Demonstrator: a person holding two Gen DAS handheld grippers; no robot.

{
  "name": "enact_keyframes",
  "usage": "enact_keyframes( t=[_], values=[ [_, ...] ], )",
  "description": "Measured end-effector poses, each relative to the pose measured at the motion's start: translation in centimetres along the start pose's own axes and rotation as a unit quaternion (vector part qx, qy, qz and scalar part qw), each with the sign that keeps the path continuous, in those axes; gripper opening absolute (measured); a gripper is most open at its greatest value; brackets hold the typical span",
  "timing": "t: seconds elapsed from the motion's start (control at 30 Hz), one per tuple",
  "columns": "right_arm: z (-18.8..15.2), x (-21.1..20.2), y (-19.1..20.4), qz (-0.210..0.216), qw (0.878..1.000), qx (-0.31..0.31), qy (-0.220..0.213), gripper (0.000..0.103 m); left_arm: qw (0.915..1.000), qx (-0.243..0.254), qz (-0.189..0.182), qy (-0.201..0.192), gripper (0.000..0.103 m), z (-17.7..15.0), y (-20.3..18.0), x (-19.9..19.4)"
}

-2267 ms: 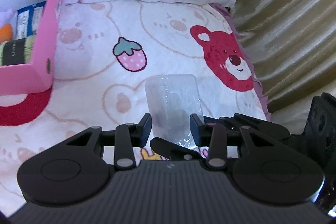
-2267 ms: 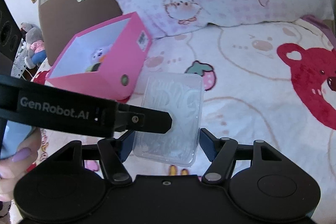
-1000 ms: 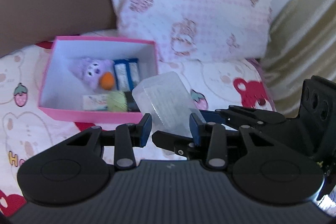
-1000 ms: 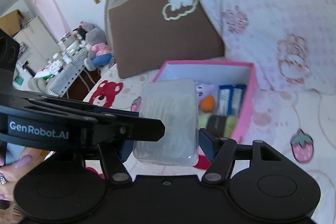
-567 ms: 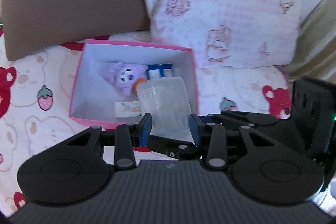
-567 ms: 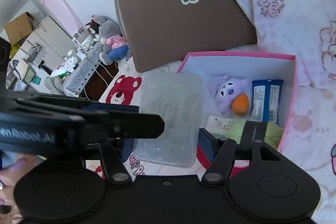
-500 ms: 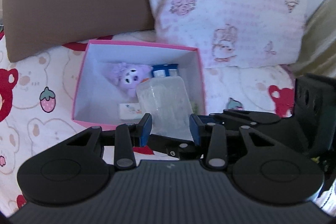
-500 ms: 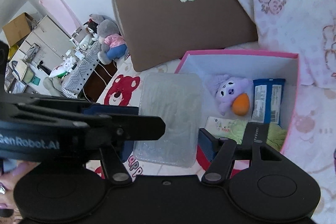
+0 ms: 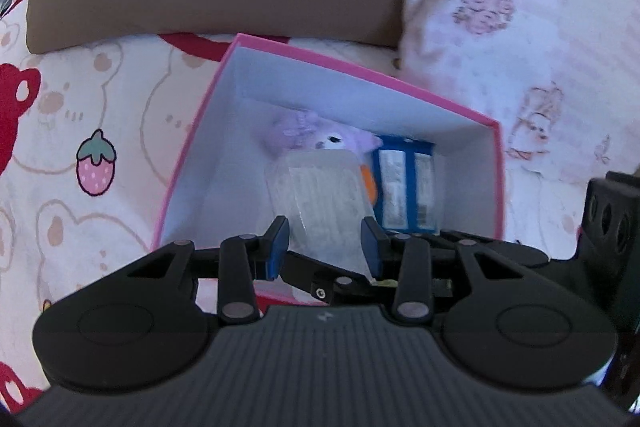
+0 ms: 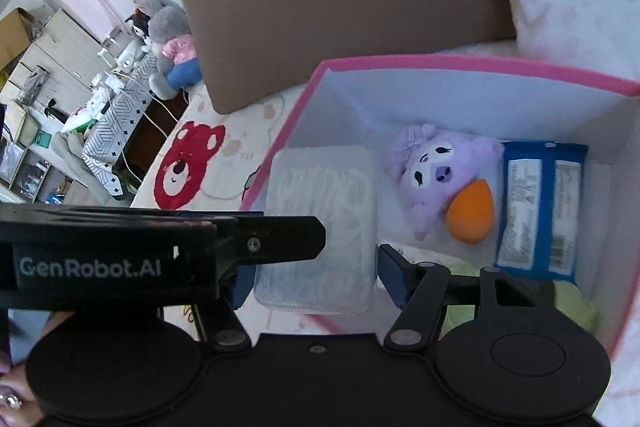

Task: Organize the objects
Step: 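Carry the clear plastic box with the right gripper into the pink box, then open the right gripper to release the plastic box in the pink box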

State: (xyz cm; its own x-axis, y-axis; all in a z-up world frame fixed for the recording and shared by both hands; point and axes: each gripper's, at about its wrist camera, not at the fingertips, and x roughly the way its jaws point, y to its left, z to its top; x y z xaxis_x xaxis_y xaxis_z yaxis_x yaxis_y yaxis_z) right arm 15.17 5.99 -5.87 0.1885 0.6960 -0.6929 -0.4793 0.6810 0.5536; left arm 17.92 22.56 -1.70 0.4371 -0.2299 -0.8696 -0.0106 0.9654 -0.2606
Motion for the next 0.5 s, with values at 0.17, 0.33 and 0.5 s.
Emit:
enact_keyframes(
  t=[0.17,0.33,0.5],
  values=[
    [1.4,3.0,-0.4,-0.006,1.000,0.011,0.024,0.069,0.9999,0.005,0.016,0.006,0.037,1.0,1.3,2.5],
    [1.7,5.8,-0.8,-0.016,0.999,0.022,0.041,0.069,0.9990,0.026,0.033,0.018,0.037,2.0,2.0,4.6],
    [1.6,7.4,-1.2,-0.025,0.998,0.028,0.048,0.069,0.9976,0.046,0.044,0.027,0.037,2.1,2.2,6.2]
  ],
)
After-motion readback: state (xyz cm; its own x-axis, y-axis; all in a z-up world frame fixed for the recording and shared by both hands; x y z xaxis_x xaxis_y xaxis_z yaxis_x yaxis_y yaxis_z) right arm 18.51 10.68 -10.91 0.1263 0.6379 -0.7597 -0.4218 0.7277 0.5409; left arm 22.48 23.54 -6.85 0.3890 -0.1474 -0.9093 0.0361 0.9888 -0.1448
